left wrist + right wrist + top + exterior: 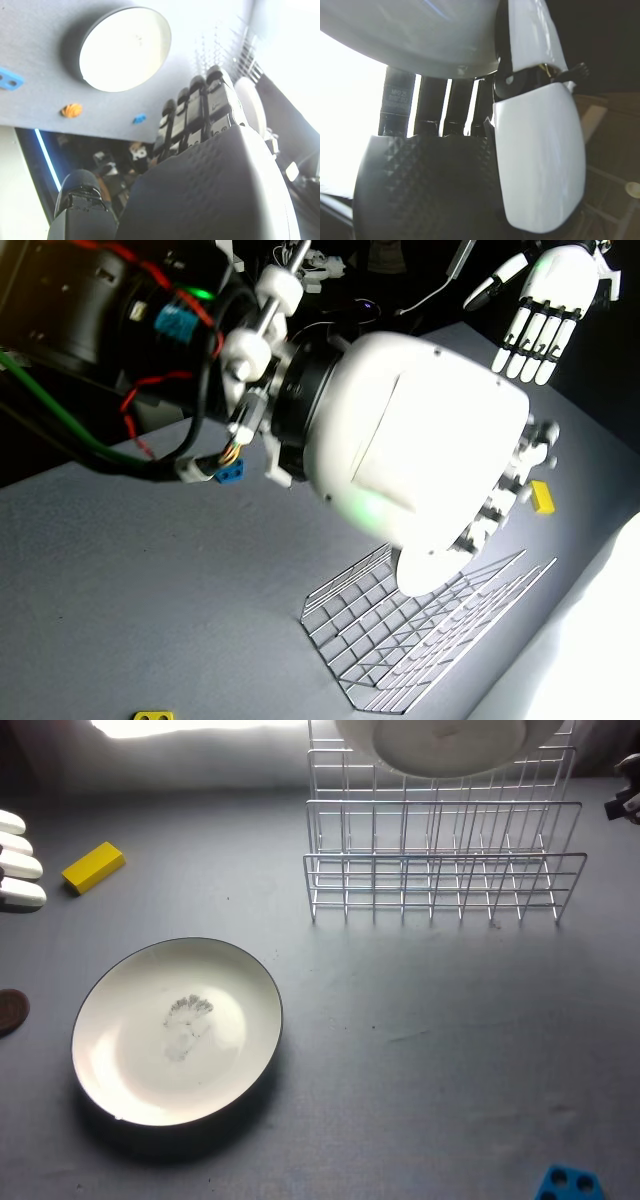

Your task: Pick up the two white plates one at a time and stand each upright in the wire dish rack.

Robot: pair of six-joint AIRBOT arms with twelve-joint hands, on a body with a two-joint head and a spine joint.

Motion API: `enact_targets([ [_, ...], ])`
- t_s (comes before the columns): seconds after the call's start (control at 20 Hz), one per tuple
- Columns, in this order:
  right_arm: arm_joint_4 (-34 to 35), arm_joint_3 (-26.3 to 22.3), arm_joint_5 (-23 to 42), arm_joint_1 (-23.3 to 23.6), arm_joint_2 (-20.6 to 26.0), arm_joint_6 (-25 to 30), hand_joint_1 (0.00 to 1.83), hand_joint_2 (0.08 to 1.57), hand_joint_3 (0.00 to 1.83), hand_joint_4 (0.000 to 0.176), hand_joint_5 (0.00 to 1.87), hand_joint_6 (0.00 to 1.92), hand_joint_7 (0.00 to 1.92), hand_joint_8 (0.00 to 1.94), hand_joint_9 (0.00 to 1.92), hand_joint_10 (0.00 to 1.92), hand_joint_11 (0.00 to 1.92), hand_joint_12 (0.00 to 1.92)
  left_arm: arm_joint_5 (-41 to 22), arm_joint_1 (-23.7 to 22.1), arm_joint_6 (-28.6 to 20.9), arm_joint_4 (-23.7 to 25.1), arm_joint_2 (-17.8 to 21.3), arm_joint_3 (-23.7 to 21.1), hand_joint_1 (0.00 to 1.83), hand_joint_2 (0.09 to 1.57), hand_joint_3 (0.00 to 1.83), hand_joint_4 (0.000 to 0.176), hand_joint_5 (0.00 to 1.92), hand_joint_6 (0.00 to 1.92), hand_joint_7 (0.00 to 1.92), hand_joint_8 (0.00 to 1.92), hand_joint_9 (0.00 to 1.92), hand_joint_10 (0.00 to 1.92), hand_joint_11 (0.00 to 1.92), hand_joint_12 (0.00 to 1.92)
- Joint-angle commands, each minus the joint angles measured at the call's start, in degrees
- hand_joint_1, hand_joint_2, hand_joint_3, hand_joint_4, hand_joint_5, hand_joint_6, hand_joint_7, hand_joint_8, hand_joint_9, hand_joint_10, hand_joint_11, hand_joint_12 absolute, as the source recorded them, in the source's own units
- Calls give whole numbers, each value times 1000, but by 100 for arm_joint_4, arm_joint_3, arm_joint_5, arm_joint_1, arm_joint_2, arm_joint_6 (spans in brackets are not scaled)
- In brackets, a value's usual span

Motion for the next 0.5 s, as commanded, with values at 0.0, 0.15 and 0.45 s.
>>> enact_targets([
  [0.0,58,43,585,108,31,114,1393,1050,0,0,985,892,1111,707,1150,857,1015,856,16,-66,-15,-424,54,59,0,1018,0,0,8,3,0,0,0,0,0,0],
  [0.15,125,143,351,98,32,113,1395,1040,2,0,1019,846,1138,655,1153,846,1031,825,14,-75,-14,-424,47,65,0,1029,2,0,19,7,0,0,0,0,0,0],
  [0.45,132,407,123,68,10,146,1391,1056,1,0,974,915,1089,751,1136,870,994,865,3,-106,9,-422,25,74,0,1039,7,0,20,5,0,0,0,0,0,0],
])
